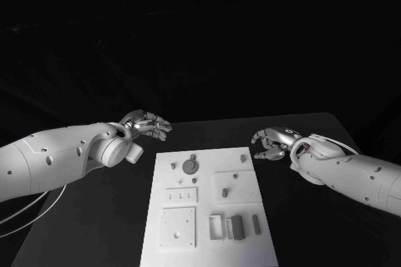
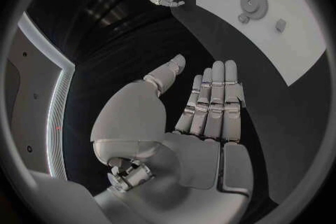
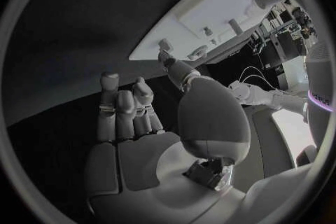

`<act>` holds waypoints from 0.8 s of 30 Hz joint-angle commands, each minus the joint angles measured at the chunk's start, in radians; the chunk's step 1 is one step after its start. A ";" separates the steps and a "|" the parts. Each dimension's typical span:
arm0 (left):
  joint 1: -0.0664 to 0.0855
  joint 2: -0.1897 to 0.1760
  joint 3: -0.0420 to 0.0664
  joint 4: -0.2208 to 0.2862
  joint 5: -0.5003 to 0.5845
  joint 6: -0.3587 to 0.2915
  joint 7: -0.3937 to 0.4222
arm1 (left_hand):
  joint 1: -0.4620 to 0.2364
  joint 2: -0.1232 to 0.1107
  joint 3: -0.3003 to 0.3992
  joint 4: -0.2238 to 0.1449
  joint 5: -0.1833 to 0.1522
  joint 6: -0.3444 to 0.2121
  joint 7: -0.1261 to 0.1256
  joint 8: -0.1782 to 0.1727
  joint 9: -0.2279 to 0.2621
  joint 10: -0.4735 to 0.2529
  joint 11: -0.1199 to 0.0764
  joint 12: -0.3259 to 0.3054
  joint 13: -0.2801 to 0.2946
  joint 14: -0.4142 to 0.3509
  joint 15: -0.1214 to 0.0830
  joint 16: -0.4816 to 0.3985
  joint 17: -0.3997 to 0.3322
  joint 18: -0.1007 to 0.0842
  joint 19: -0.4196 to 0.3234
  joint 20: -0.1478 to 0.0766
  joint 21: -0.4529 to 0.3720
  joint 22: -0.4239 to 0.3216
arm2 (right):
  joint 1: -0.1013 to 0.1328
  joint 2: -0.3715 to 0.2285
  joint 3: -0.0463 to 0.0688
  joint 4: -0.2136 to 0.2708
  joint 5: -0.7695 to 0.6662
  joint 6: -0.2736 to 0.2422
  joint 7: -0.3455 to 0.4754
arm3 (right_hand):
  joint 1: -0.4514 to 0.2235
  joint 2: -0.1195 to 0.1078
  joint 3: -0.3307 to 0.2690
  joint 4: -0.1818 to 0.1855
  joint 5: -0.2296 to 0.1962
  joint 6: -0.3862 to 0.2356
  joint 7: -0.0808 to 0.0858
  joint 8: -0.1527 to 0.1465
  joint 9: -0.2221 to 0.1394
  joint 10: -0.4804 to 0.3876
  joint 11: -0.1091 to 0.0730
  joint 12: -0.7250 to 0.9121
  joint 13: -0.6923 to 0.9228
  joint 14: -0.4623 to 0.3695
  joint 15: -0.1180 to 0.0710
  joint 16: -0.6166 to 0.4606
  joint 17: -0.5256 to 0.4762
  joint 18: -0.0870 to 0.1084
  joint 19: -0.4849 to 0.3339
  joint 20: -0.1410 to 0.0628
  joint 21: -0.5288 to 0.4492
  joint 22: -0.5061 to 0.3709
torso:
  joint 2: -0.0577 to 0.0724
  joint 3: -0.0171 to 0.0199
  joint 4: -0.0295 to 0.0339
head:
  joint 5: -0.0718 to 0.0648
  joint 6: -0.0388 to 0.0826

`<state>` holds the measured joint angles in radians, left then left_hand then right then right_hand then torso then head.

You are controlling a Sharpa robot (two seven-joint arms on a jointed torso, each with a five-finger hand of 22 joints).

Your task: Assemble the parts on the task board

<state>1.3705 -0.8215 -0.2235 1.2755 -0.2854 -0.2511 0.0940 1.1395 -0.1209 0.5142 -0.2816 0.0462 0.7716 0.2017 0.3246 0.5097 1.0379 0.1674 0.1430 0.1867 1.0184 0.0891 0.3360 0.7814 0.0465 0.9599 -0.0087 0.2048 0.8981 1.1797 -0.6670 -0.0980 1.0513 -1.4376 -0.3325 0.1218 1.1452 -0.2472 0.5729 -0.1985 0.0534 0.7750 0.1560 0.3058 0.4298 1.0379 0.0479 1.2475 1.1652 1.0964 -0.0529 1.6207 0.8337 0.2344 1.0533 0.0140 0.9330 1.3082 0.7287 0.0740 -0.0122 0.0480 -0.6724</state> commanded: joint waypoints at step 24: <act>0.001 -0.005 0.004 0.011 -0.018 0.020 0.009 | -0.002 0.008 -0.006 0.001 0.004 0.004 -0.001 -0.002 0.000 0.000 -0.003 -0.003 0.002 0.005 -0.001 -0.008 0.003 0.011 0.005 -0.002 -0.007 0.002 | -0.014 0.042 -0.007 -0.022 -0.004 0.103 0.032 | -0.010 0.023 -0.001 0.017 -0.004 0.016 -0.013 0.017 0.015 0.127 -0.015 0.119 0.089 0.113 -0.017 0.015 0.141 0.027 0.032 -0.024 0.034 0.020 | 0.005 0.0032 0.0057 | 0.009 -0.016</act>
<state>1.3708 -0.8265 -0.2208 1.2835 -0.2955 -0.2446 0.0937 1.1396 -0.1209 0.5142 -0.2816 0.0462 0.7716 0.2017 0.3246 0.5095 1.0379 0.1673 0.1430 0.1873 1.0184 0.0892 0.3323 0.7832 0.0467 0.9598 -0.0085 0.2019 0.8988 1.1672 -0.6289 -0.1048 1.0320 -1.4367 -0.2493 0.1427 1.1328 -0.2348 0.5728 -0.1846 0.0534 0.7888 0.1446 0.3183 0.4432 1.1619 0.0318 1.3599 1.2551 1.2059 -0.0678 1.6325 0.9760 0.2343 1.0846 -0.0035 0.9602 1.3079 0.7333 0.0764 -0.0065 0.0560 -0.6852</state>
